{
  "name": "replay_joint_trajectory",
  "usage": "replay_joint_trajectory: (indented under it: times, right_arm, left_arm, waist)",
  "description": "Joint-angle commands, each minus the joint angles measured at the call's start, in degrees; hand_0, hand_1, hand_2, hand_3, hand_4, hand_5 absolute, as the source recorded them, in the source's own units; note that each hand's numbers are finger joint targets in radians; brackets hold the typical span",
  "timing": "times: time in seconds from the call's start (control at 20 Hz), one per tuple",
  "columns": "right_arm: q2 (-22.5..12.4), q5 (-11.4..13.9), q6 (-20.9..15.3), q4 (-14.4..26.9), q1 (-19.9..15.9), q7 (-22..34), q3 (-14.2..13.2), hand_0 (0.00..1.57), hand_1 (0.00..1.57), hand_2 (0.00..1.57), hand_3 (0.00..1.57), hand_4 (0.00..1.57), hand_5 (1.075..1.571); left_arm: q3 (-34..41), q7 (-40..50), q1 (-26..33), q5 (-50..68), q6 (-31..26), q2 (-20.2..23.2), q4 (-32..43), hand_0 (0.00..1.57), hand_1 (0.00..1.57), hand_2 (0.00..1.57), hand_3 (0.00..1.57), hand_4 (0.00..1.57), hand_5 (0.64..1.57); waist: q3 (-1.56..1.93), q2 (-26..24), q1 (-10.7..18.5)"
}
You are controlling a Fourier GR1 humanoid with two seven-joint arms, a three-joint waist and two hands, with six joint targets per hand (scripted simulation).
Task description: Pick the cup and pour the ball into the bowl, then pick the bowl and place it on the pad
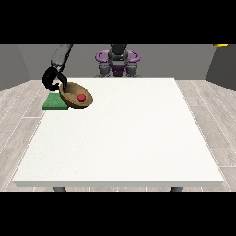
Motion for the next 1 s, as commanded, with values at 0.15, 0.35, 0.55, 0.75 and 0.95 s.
replay_joint_trajectory:
  times: [0.15,0.35,0.55,0.75,0.95]
  right_arm:
    - [-9.01,-1.47,5.69,0.02,-2.64,6.88,-3.0,1.57,1.57,1.57,0.67,1.08,1.566]
    - [-9.57,-2.01,7.78,1.56,-2.33,2.7,-4.5,1.57,1.57,1.57,0.38,1.12,1.568]
    - [-13.41,-3.51,13.42,1.68,-0.32,-0.65,-6.28,1.57,1.57,1.57,0.38,1.12,1.568]
    - [-11.9,-4.1,12.07,2.36,0.84,1.3,-7.17,1.57,1.57,1.57,0.49,1.07,1.568]
    - [-7.98,-4.49,9.22,3.34,-1.28,0.75,-7.26,1.57,1.57,1.57,0.44,1.06,1.569]
  left_arm:
    - [0.61,-2.48,3.03,-0.06,0.28,0.21,1.72,0.0,0.0,0.0,0.0,1.2,1.545]
    - [1.25,-3.13,1.85,1.71,-1.47,3.21,1.9,0.0,0.0,0.0,0.0,1.2,1.542]
    - [3.06,-7.7,3.62,1.54,-1.8,4.18,4.26,0.0,0.0,0.0,0.0,1.21,1.551]
    - [1.11,-10.44,7.73,-0.15,-1.67,1.52,3.76,0.0,0.0,0.0,0.0,1.22,1.553]
    - [0.96,-9.52,4.82,0.69,-1.49,3.53,4.66,0.0,0.0,0.0,0.0,1.21,1.553]
  waist:
    - [0.17,-1.39,-2.07]
    - [0.2,2.21,-1.0]
    - [0.19,4.59,-3.13]
    - [0.18,1.82,-2.12]
    - [0.18,4.14,-1.6]
